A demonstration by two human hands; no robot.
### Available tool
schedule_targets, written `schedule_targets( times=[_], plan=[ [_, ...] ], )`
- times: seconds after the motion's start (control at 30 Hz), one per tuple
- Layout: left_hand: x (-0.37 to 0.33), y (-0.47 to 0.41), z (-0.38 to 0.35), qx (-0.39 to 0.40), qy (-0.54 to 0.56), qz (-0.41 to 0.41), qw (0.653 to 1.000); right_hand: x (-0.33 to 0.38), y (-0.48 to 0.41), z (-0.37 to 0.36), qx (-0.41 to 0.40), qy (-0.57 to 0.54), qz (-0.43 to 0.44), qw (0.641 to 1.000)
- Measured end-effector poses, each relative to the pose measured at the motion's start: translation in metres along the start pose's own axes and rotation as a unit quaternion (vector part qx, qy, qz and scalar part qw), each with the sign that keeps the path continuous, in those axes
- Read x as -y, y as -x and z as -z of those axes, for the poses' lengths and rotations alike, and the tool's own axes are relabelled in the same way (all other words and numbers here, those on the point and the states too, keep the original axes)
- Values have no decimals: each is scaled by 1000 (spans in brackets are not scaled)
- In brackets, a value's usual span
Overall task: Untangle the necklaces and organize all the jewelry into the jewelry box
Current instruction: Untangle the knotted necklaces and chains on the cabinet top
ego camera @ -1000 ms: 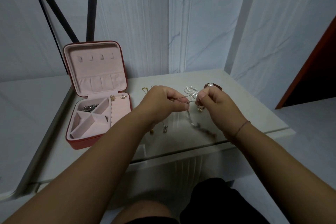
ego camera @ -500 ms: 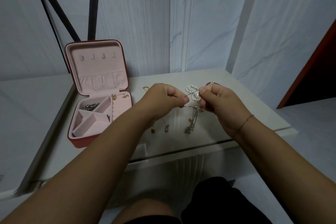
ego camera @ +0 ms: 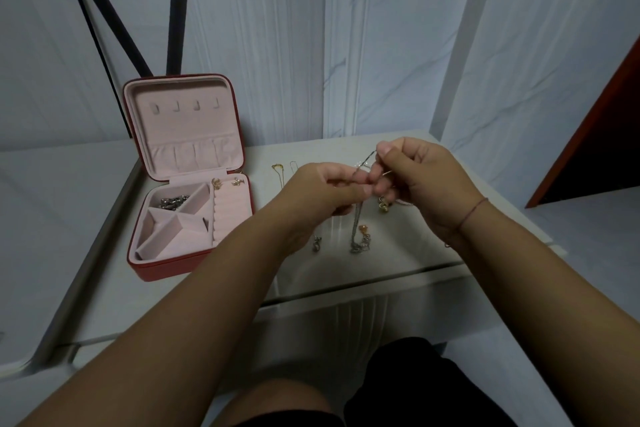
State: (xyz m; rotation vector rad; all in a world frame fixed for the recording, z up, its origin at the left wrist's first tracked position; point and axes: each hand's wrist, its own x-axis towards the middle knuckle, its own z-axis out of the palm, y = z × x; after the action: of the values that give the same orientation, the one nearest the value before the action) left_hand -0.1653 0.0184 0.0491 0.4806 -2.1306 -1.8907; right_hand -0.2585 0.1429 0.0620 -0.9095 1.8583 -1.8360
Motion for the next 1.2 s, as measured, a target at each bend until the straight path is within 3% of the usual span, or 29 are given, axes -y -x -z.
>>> schedule_targets(
  times=[0.17,0.4,0.57,0.7,1.0,1.1,1.2],
  plan=[
    [0,-2,0,-24,-121,-53,991,1,-3,-3,-9,-4,10,1000],
    [4,-8,-8,-6,-316,-102,943,9,-6,-11,-12,6,2,1000],
    [8,-12,-2,-27,-340,-91,935,15,-11,-5,6,110,-22,994],
    [8,-12,-4,-14,-337,-94,937,20,-11,-8,41,82,-61,994],
    [19,-10,-6,2,-331,-87,940,36,-18,-11,0,11,-76,997],
    [22,-9,-7,2,-327,-95,940,44,-20,-11,14,109,-29,993],
    [25,-5,-6,19,-306,-96,947,55,-28,-8,8,351,75,933]
  ],
)
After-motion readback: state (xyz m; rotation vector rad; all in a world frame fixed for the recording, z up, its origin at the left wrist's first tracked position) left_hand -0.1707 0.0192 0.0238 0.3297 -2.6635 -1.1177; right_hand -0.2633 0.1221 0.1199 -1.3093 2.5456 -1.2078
